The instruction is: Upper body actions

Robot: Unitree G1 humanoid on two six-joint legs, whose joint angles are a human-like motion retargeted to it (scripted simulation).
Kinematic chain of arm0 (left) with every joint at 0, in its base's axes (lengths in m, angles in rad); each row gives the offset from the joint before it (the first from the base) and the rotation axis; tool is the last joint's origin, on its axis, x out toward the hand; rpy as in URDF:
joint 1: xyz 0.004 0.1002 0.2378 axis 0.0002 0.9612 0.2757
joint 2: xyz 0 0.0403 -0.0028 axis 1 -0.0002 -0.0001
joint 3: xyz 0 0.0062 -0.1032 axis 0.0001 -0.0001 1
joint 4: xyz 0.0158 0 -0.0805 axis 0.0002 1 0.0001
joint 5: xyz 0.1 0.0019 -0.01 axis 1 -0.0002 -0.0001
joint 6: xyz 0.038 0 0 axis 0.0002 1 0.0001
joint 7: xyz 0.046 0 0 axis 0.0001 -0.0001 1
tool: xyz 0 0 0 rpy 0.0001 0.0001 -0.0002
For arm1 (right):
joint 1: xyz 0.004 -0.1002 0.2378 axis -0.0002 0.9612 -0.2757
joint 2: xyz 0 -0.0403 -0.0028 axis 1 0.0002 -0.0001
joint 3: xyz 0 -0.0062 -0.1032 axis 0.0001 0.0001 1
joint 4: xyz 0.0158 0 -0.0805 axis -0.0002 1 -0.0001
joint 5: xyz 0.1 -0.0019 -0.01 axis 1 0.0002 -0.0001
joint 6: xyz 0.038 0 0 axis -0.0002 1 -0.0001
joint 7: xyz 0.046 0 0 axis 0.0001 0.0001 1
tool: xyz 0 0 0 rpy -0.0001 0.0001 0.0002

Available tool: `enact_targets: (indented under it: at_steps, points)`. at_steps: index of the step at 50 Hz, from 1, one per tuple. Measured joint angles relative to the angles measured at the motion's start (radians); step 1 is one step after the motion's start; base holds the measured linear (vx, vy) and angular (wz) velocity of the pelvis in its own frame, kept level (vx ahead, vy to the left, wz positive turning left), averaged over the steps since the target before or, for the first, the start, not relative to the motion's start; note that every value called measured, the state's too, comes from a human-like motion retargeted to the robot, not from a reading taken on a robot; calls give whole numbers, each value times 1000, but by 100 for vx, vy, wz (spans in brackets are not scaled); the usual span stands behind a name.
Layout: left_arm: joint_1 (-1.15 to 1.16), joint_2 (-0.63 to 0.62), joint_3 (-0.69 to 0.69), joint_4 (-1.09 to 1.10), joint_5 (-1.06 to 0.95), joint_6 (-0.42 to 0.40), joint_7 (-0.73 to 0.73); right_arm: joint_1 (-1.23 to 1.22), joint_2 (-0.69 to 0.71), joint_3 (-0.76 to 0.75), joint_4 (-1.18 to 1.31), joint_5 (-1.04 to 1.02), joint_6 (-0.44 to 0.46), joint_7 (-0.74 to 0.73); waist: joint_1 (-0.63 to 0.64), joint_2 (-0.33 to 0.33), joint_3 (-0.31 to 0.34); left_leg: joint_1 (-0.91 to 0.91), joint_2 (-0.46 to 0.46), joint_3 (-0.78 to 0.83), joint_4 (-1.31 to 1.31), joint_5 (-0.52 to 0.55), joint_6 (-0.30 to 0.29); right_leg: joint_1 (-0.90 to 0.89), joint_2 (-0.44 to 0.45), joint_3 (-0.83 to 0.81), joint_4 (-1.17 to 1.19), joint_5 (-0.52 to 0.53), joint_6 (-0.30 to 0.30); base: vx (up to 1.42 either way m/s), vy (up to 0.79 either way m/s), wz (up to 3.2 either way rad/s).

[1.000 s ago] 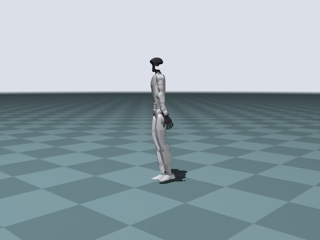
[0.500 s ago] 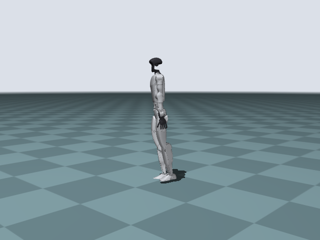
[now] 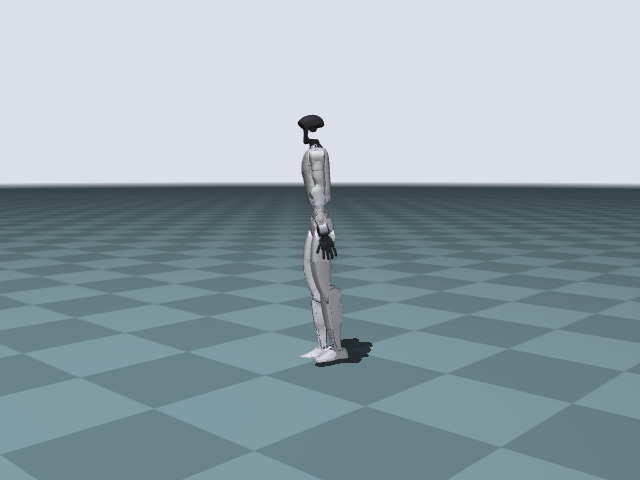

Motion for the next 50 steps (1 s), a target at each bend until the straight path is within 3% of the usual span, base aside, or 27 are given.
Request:
enact_targets:
  at_steps: [6,14,22,29,35,45,50]
  points:
    - [-33,4,4,3,-11,5,-7,-3,-2,37,-14,9,-12,-11,-7,-8,51,-27,6,25,-4,9,12,-52,-1,29,32,36,11,-21,9,-37]
    - [-39,1,14,-18,-23,7,-14,-7,-16,65,-4,-7,-19,-71,-23,-6,66,-43,14,66,-20,23,20,-62,30,92,87,-17,-2,-11,0,-26]
    - [-13,-6,10,-21,-12,6,-4,24,-25,6,59,-7,5,-54,50,-15,32,-6,2,77,-12,9,9,-3,5,35,20,8,7,11,-7,-5]
    - [14,-11,37,-14,-24,11,-26,4,-27,18,13,1,0,-44,-15,21,10,-9,24,61,-5,18,0,4,23,16,29,-3,-8,5,-2,22]
    - [0,14,15,-35,9,18,-22,-10,-11,40,-23,42,-16,-29,9,22,24,-42,40,21,33,22,-8,11,28,-15,18,-2,-31,-5,-7,25]
    - [-79,-33,-2,-126,-19,0,-16,-24,-52,72,-26,-92,-5,-43,110,25,93,-176,24,-97,110,73,-11,49,-12,-223,-40,-16,-50,-27,-1,122]
    - [-77,-57,-32,-144,-14,-40,14,-5,-53,-2,-11,-73,12,-60,151,18,91,-183,69,129,95,-25,-31,69,-52,-404,-73,-30,-38,-37,1,229]
